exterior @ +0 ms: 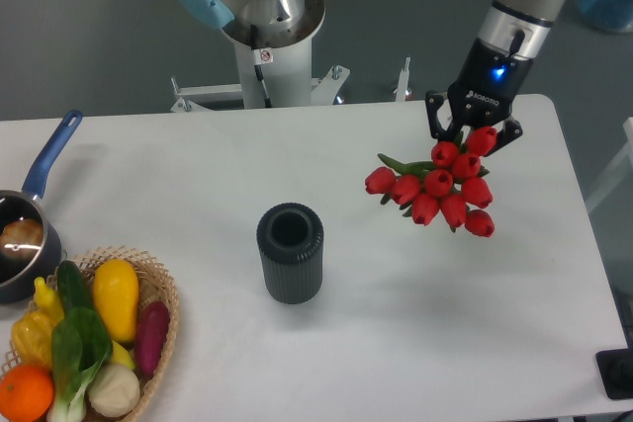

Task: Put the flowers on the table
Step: 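Carry the tulips toward the grey vase and lower them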

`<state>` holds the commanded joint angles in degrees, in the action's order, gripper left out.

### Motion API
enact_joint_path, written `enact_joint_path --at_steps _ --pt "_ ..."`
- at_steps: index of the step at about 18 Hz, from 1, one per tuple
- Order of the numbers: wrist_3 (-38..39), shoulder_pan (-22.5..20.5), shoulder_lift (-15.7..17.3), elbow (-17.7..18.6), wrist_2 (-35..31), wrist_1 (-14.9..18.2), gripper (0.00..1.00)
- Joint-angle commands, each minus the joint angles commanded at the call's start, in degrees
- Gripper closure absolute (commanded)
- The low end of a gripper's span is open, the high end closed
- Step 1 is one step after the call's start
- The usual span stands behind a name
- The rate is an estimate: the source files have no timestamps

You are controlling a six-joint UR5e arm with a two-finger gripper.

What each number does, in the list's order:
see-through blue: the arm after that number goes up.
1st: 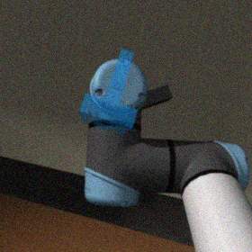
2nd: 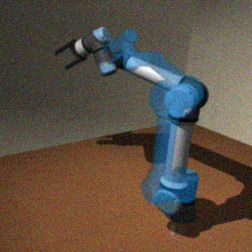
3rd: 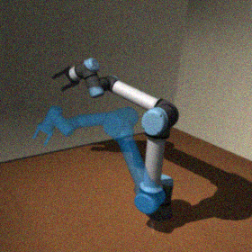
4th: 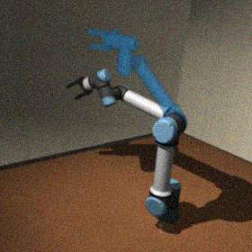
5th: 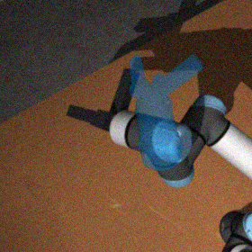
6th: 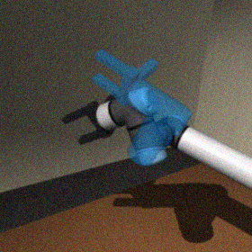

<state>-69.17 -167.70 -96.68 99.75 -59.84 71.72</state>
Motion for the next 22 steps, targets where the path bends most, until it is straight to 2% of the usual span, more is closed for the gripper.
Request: enact_joint_path --at_steps 6,10,12,19,22 --pt "0.0 -0.1 0.2 1.2 -1.4 2.0 0.73" --pt "-0.3 0.7 -0.4 1.6 -8.0 2.5 0.73" --pt "-0.4 0.9 -0.8 1.9 -8.2 2.5 0.73" --pt "-0.4 1.1 -3.5 2.0 -8.0 2.1 0.7" --pt "-0.4 2.4 -5.7 1.2 -8.0 1.8 0.7"
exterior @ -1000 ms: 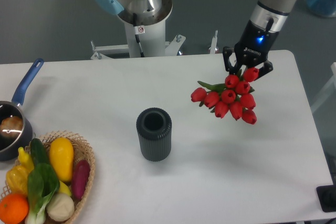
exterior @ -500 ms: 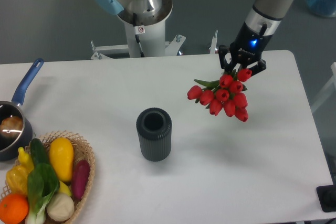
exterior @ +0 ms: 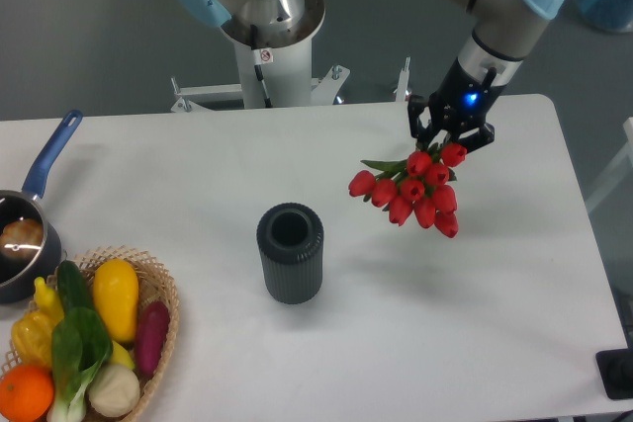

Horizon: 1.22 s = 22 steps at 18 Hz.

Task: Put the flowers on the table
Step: 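Carry the tulips toward the grey vase and lower them, then lower the tulips onto the table beside the grey vase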

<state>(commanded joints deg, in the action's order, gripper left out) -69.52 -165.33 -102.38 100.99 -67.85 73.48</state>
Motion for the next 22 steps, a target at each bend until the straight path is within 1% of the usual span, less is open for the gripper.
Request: enact_joint_path --at_steps 3,9,11,13,18,22 --pt "-0.2 0.4 -1.7 -1.0 0.0 -0.1 0.7" --pt "0.4 0.4 -4.9 -4.5 -0.1 -0.1 0.71" --pt "0.4 0.3 -5.3 -4.6 0.0 -0.3 0.71" --pt "0.5 0.4 -6.2 -4.5 -0.1 -1.6 0.71" --pt "0.4 0.5 -7.5 -3.8 -0.1 -1.7 0.71" --pt "0.3 1.7 -8.9 -3.8 -0.2 -1.7 0.7"
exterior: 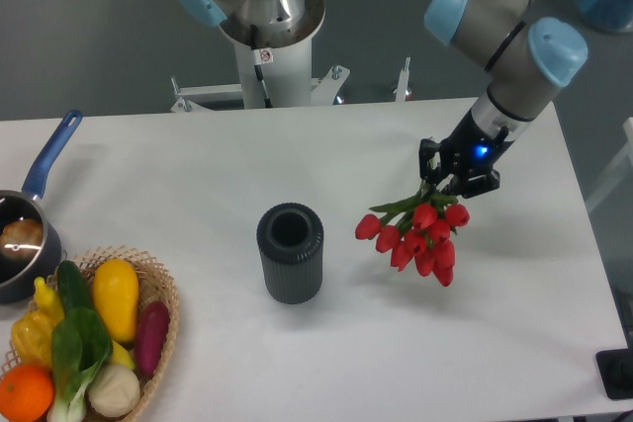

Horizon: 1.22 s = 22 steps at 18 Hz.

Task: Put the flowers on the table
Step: 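Lower the tulips onto the table beside the grey vase, then open the gripper to release the tulip stems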

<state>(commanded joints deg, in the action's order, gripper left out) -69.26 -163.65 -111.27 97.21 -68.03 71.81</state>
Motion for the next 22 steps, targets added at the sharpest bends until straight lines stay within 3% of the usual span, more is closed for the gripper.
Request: enact_joint_path --at_steps 8,15,16,20,22 --pt "-0.4 1.2 -0.9 0.1 0.0 -0.1 0.68" --pt "-0.4 2.2 -1.7 0.1 0.0 -0.8 0.53" --pt "-0.4 2.2 -1.8 0.1 0.0 -0.8 0.49" --pt "-0.5 1.8 -1.0 -0.8 0.0 -2.5 0.0" --pt "-0.5 1.5 1.0 -0.9 0.0 -4.0 0.0"
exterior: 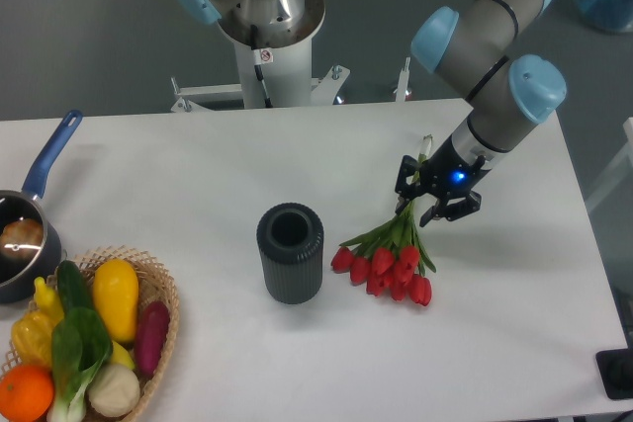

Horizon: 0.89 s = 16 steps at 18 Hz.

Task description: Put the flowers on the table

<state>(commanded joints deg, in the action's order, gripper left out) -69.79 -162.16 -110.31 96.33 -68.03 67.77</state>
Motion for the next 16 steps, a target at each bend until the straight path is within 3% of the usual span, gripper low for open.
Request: enact_joint_path --at_steps 4,11,16 --pt "-0.4 -1.3 2.5 0.0 0.1 -1.4 0.0" --pt "-0.4 -1.4 8.7 -3.5 0.5 -2.1 0.0" --pt "-0.7 -1.0 11.8 -4.2 0.2 -5.3 0.0"
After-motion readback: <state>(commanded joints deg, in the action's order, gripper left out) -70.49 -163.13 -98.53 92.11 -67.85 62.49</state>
